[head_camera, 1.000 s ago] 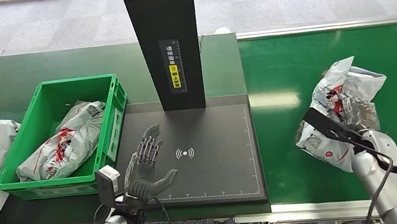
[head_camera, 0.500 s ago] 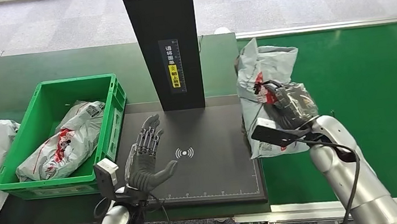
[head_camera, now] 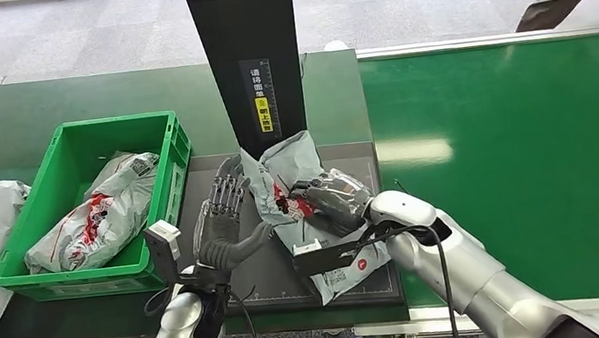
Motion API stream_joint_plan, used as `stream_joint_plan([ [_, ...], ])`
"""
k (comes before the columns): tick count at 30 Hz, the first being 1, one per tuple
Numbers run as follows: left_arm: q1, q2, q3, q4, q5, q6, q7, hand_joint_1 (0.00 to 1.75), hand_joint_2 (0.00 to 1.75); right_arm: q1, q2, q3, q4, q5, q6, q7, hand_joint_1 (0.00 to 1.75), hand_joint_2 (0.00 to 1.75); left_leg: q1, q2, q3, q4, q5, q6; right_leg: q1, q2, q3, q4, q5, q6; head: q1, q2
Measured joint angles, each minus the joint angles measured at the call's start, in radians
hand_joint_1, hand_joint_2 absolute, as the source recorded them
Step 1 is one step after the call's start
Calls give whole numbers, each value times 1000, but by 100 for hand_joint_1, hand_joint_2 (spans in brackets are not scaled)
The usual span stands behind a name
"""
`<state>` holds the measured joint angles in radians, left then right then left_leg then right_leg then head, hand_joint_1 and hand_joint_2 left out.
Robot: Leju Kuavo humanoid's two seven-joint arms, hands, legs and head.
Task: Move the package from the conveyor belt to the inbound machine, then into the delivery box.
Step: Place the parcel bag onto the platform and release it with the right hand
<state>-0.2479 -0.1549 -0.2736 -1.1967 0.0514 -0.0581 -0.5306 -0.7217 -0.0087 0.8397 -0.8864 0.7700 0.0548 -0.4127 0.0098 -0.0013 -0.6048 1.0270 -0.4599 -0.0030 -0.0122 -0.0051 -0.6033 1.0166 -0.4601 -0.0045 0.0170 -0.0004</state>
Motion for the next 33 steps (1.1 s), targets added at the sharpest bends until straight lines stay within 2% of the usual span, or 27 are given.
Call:
stream_joint_plan([
  [1, -1, 0, -1, 3, 2, 2, -1, 0, 175, -7, 9, 7, 24, -1, -4, 2, 144, 175, 0, 0, 0, 0, 0, 0, 0, 0, 0, 0, 0, 0, 0, 0],
  [4, -3, 0, -5, 9, 9, 5, -2, 0, 175, -27, 34, 20, 94, -4, -27, 12, 13, 175, 0, 0, 0, 0, 0, 0, 0, 0, 0, 0, 0, 0, 0, 0],
  [5, -3, 0, -7, 11, 11, 6, -2, 0, 175, -32, 41, 21, 113, -7, -42, 15, 0, 175, 0, 0, 0, 0, 0, 0, 0, 0, 0, 0, 0, 0, 0, 0],
  [10, -7, 2, -17, 18, 21, 12, -3, 0, 175, -42, 54, 12, 157, -54, -128, -3, 0, 175, 0, 0, 1, 0, 0, 0, 0, 0, 0, 0, 0, 0, 0, 0],
  [17, -15, 10, -23, 19, 30, 16, -3, 0, 175, 9, 47, -89, 81, -222, -183, -132, 0, 175, 0, 0, 1, 0, 0, 0, 0, 0, 0, 0, 0, 0, 0, 0],
  [21, -16, 13, -27, 19, 32, 16, -1, 0, 175, 76, 43, -186, -18, -404, -144, -201, 0, 175, 0, 0, 1, 0, 0, 0, 0, 0, 0, 0, 0, 0, 0, 0],
  [25, -18, 20, -43, 19, 26, 3, 1, 0, 175, 151, 43, -297, -126, -587, -86, -216, 0, 175, 0, 0, 0, 0, 0, 0, 0, 0, 0, 0, 0, 0, 0, 0],
  [29, -23, 36, -90, 20, -31, -78, 1, 0, 175, 214, 43, -393, -211, -677, -78, -217, 0, 175, 0, 0, 0, 0, 0, 0, 0, 0, 0, 0, 0, 0, 0, 0],
  [33, -33, 58, -158, 31, -173, -134, 19, 0, 175, 268, 43, -452, -280, -714, -62, -220, 0, 175, 0, 0, 1, 0, 0, 0, 0, 0, 0, 0, 0, 0, 0, 0],
])
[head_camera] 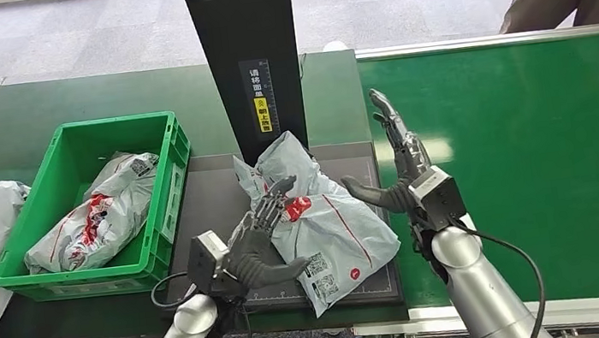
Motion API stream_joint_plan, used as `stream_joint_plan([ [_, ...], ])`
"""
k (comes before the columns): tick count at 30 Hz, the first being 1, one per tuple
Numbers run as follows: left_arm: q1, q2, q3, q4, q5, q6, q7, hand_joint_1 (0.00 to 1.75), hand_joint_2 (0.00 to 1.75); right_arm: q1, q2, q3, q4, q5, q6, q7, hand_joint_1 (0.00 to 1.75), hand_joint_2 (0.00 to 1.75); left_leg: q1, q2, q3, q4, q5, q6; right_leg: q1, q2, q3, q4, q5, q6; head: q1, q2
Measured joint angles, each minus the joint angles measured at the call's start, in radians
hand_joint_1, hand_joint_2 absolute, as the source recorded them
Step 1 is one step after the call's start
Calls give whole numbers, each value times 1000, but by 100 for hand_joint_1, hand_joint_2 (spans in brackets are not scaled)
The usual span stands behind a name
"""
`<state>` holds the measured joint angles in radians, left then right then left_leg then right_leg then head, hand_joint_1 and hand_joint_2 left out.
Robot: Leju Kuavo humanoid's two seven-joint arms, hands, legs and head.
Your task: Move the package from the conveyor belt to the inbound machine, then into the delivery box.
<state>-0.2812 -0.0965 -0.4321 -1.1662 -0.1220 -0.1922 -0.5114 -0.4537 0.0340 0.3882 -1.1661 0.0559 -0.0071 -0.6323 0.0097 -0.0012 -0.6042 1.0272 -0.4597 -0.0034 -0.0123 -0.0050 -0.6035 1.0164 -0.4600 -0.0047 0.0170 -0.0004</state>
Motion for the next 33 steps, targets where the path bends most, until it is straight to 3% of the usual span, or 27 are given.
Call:
stream_joint_plan([
  [5, -14, 14, -93, 41, -183, -46, 12, 0, 175, 58, 0, -26, -69, -5, 23, -6, 0, 175, 0, 0, 0, 0, 0, 0, 0, 0, 0, 0, 0, 0, 0, 0],
  [6, -18, 15, -109, 52, -210, -46, 20, 27, 175, 67, 0, -29, -80, -6, 27, -5, 0, 175, 0, 0, 0, 0, 0, 0, 0, 0, 0, 0, 0, 0, 0, 0],
  [9, -35, 14, -152, 91, -287, -37, 61, 150, 175, 96, 1, -39, -109, -6, 38, 1, 0, 175, 0, 0, 0, 0, 0, 0, 0, 0, 0, 0, 0, 0, 0, 0],
  [10, -40, 13, -164, 104, -309, -34, 77, 167, 175, 106, 2, -43, -116, -6, 42, 4, 0, 175, 0, 0, 0, 0, 0, 0, 0, 0, 0, 0, 0, 0, 0, 0],
  [11, -45, 12, -176, 117, -330, -31, 89, 173, 175, 115, 3, -47, -122, -5, 46, 7, 0, 175, 0, 0, 0, 0, 0, 0, 0, 0, 0, 0, 0, 0, 0, 0],
  [16, -65, 0, -195, 162, -395, 5, 113, 175, 175, 153, 9, -62, -137, 8, 86, 16, 0, 175, 0, 0, 0, 0, 0, 0, 0, 0, 0, 0, 0, 0, 0, 0],
  [29, -42, -7, -122, 160, -292, 53, 88, 175, 175, 187, 16, -75, -138, 53, 127, 28, 0, 175, 0, 0, 0, -1, 0, 0, 0, 0, 0, 0, 0, 0, 0, 0],
  [33, -27, -5, -96, 140, -308, 133, 77, 175, 175, 188, 16, -76, -137, 55, 132, 31, 0, 175, 0, 0, 0, -1, 0, 0, 0, 0, 0, 1, 0, 0, 0, 0],
])
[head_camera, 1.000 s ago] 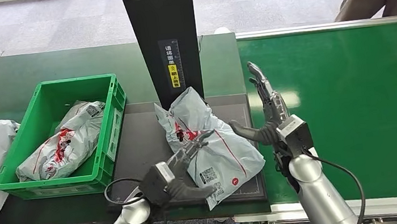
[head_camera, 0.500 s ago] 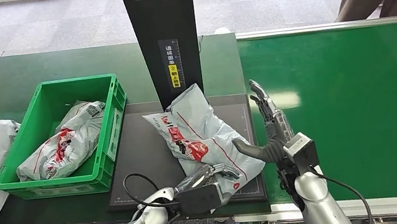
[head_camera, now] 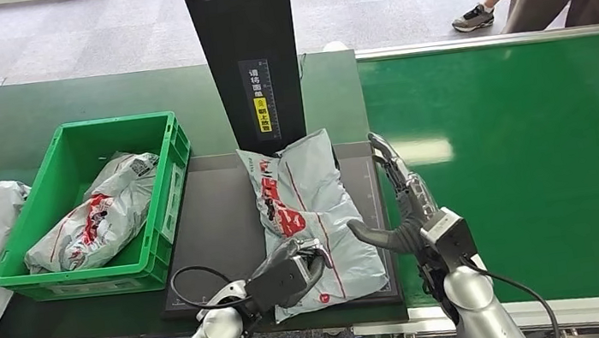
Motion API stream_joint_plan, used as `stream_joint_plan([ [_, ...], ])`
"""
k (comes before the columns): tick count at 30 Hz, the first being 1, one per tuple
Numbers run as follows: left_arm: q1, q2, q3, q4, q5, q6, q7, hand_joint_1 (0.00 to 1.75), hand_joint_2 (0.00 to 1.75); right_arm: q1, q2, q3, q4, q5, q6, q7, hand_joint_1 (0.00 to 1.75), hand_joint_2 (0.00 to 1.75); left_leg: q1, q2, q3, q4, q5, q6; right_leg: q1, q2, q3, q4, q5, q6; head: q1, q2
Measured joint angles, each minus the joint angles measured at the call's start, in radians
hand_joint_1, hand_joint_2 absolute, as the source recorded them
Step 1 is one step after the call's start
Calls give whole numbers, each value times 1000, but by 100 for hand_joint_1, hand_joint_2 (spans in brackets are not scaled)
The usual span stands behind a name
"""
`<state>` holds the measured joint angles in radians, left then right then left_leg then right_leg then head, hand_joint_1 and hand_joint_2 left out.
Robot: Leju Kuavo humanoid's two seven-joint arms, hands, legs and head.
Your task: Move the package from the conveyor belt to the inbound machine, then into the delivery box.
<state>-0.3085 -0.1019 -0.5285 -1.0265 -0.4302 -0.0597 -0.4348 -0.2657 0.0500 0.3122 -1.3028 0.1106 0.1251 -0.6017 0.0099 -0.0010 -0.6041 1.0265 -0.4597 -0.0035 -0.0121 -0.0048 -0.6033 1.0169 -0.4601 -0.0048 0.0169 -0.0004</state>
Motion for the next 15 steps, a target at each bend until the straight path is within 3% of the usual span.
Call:
stream_joint_plan([
  [10, 92, 12, 42, -204, -265, 497, -45, 175, 175, 17, 0, -16, -1, 1, 0, 2, 0, 175, 0, 0, 0, 0, 0, 0, 0, 0, 0, 0, 0, 0, 0, 0],
  [15, 129, 16, 51, -298, -326, 637, -64, 175, 175, 18, 0, -20, -1, -3, 0, 3, 0, 175, 0, 0, 0, 0, 0, 0, 0, 0, 0, 0, 0, 0, 0, 0],
])
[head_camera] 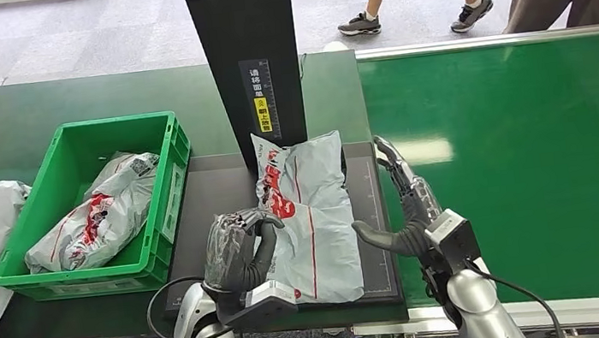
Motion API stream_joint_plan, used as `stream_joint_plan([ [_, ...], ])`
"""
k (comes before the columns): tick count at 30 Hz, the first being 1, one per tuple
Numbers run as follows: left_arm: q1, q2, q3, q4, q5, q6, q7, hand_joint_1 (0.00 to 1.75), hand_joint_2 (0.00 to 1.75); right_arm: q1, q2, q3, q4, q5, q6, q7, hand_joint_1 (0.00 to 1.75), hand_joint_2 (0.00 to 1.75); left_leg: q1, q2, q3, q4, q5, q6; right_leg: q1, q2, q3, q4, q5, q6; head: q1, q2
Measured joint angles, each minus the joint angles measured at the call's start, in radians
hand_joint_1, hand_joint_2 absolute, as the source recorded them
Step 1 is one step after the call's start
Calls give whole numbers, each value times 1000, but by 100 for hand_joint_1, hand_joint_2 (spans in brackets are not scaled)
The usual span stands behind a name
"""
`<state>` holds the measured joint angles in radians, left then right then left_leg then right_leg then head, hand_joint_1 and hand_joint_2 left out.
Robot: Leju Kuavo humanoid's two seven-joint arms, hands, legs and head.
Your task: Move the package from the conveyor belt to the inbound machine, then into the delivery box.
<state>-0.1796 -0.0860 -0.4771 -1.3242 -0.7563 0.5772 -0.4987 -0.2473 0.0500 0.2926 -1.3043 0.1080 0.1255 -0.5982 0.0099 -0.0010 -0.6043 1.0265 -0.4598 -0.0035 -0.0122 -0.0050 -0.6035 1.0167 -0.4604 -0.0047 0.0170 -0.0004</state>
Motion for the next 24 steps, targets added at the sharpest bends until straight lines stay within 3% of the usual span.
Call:
stream_joint_plan([
  [3, 12, 5, 5, -35, 37, -8, -10, 175, 175, 1, 0, -2, 0, -1, 0, -1, 0, 175, 0, 0, 0, 0, 0, 0, 0, 0, 0, 0, 0, 0, 0, 0],
  [5, 16, 11, 6, -50, 110, -85, -16, 170, 175, 2, 0, -3, 0, -3, 0, -3, 0, 175, 0, 0, 0, 0, 0, 0, 0, 0, 0, 0, 0, 0, 0, 0],
  [6, 18, 15, 6, -55, 160, -144, -19, 135, 175, 2, 0, -3, 0, -4, 0, -5, 0, 175, 0, 0, 0, 0, 0, 0, 0, 0, 0, 0, 0, 0, 0, 0],
  [9, 20, 26, 6, -64, 314, -356, -27, 9, 175, 4, 0, -3, 0, -5, 1, -12, 0, 175, 0, 0, 0, 0, 0, 0, 0, 0, 0, 0, 0, 0, 0, 0],
  [10, 20, 29, 6, -64, 346, -411, -29, 0, 175, 4, 0, -3, 0, -5, 2, -14, 0, 175, 0, 0, 0, 0, 0, 0, 0, 0, 0, 0, 0, 0, 0, 0],
  [15, 17, 39, 5, -62, 330, -481, -1, 0, 175, 4, 0, -3, 1, -14, 2, -19, 0, 175, 0, 0, 0, 0, 0, 0, 0, 0, 0, 0, 0, 0, 0, 0],
  [24, -54, 31, -34, 19, 67, -437, 141, 0, 175, 1, 0, -3, 6, -5, 2, -22, 0, 175, 0, 0, 0, 0, 0, 0, 0, 0, 0, 0, 0, 0, 0, 0],
])
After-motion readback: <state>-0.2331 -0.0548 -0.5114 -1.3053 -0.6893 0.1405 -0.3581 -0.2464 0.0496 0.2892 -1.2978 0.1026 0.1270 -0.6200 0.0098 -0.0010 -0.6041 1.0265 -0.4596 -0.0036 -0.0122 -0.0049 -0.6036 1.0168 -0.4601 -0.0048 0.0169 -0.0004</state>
